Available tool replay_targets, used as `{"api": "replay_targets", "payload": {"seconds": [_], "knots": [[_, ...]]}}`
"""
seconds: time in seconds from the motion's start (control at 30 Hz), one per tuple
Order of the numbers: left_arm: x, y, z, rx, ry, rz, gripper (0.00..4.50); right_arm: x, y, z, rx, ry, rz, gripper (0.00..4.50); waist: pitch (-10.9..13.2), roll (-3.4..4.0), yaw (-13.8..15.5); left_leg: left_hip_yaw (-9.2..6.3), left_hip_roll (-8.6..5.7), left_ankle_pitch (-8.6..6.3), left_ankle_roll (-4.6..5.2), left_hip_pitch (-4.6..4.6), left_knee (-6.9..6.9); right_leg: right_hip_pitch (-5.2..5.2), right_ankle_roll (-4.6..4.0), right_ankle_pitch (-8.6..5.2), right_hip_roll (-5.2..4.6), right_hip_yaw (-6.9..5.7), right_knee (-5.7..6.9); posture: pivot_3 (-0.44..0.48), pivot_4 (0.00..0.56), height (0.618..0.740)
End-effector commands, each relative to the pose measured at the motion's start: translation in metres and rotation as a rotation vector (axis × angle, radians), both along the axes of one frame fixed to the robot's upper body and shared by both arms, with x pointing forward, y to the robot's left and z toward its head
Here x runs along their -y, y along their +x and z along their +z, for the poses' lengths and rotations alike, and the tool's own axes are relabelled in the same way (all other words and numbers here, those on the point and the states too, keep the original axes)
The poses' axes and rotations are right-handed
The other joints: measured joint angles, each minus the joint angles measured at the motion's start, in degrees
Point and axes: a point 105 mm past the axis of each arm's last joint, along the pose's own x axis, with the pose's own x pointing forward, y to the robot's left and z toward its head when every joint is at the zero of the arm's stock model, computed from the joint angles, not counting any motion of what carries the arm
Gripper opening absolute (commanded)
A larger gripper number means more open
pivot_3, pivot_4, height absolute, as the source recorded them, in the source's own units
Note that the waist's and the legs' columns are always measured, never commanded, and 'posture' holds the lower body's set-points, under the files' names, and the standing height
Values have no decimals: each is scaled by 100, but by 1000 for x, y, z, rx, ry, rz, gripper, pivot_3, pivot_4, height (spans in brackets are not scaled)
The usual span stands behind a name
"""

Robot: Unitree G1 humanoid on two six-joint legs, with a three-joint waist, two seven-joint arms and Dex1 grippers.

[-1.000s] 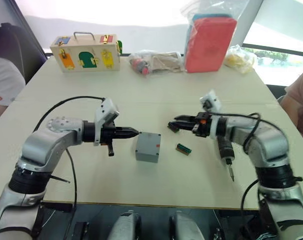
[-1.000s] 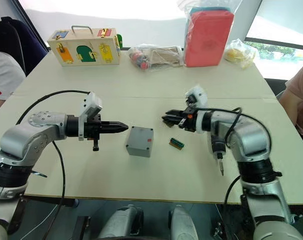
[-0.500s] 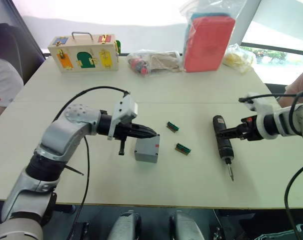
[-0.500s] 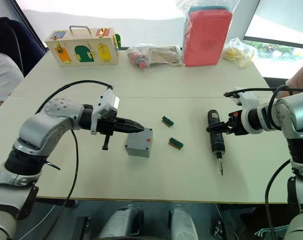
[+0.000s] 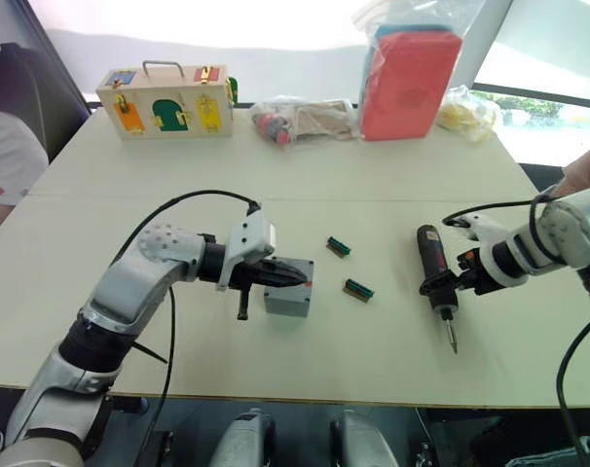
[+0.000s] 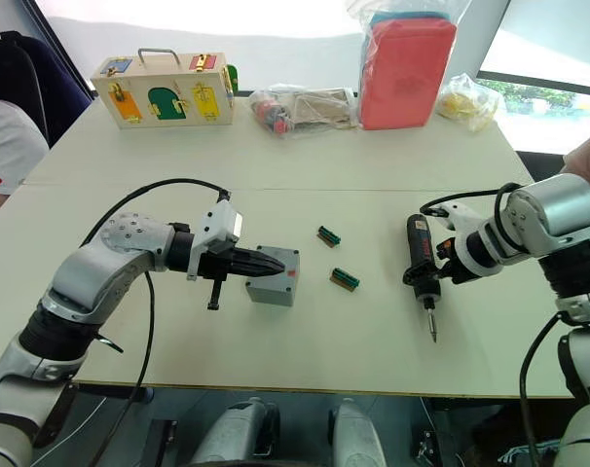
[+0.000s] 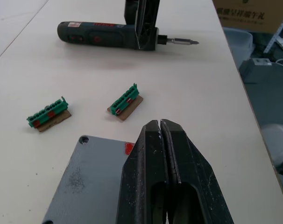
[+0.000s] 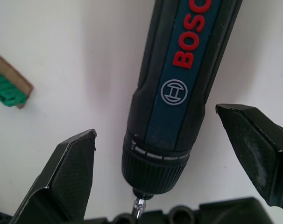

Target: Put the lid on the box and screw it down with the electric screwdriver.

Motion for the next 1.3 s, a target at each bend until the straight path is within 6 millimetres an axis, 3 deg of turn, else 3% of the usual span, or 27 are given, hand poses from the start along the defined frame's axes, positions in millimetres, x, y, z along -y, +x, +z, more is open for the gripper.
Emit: {"api": "replay_targets", "payload": {"seconds": [0.03, 0.3, 0.43, 0.6, 0.67, 0.77, 0.8, 0.83, 0.9, 0.97, 1.03, 1.13, 1.3], "knots": [[-2, -4, 10, 35, -30, 23, 0, 1, 2, 1, -11, -24, -6, 4262, 0, 0, 0, 0, 0, 0, 0, -1, 0, -1, 0, 0, 0, 0, 1, 0, 150, 738], [-4, -5, 12, 15, -66, 68, 0, 9, 5, -15, -58, -78, -55, 1809, -4, -8, 1, -2, 0, 0, 0, 2, 1, 5, 0, 0, 2, -2, 0, 0, 150, 738], [-6, -1, 12, 13, -66, 81, 0, 17, 11, -9, -35, -74, -101, 1752, -15, -27, -9, -2, 0, 0, 0, 23, 1, 24, 0, 0, 3, -3, -1, 0, 150, 738], [-19, 10, 11, 2, -70, 132, 0, 19, 47, 38, 185, 11, -151, 1752, -3, -10, -8, 4, -2, -2, 3, 29, 1, 29, 0, 0, -1, 0, -6, 0, 150, 738], [-24, 15, 15, -19, -97, 160, 0, 19, 66, 67, 340, 59, -148, 1752, 3, 3, -7, 9, -2, 0, 1, 5, -1, -2, 1, 1, 0, 2, 3, 0, 150, 738], [-30, 19, 17, -48, -117, 181, 0, 16, 83, 92, 514, 99, -80, 1752, 5, 3, -13, 24, -2, 28, -47, -41, -4, -74, 1, 1, 4, 11, 35, 0, 150, 738], [-32, 19, 17, -60, -119, 186, 0, 8, 88, 104, 581, 186, -61, 1752, 5, 3, -12, 26, -1, 29, -48, -45, -7, -82, 1, 1, 5, 12, 42, 0, 150, 738], [-34, 20, 15, -75, -110, 191, 0, -12, 95, 132, 752, 352, 10, 1752, 6, 2, -11, 26, 1, 29, -48, -45, -7, -82, 1, 0, 8, 11, 45, 0, 150, 738], [-37, 23, 11, -91, -93, 202, 0, -43, 89, 182, 1062, 636, 130, 1752, 7, 0, -37, 34, 2, 28, -46, -45, -2, -81, 2, 1, 10, 12, 47, 0, 150, 738], [-36, 22, 10, -106, -86, 199, 0, -68, 76, 196, 1113, 855, 164, 1752, 11, -1, -66, 47, 6, 21, -33, -37, 0, -80, 3, 1, 13, 21, 62, 0, 150, 738], [-33, 21, 8, -119, -70, 188, 0, -95, 64, 191, 1167, 891, 235, 1752, 11, -1, -47, 50, 11, 11, -15, -29, 0, -82, 3, 1, 16, 28, 78, 0, 150, 738], [-33, 20, 0, -120, -23, 193, 0, -138, 40, 167, 1235, 899, 376, 1752, 8, -5, 21, 28, 16, 12, -17, -29, -1, -78, 3, 1, 19, 16, 82, 0, 150, 738], [-31, 17, -3, -118, -11, 202, 0, -175, 16, 136, 1264, 875, 466, 1752, 7, -7, 6, 35, -9, 27, -42, -32, 13, -69, 9, 5, 0, 24, 81, 0, 150, 738]]}}
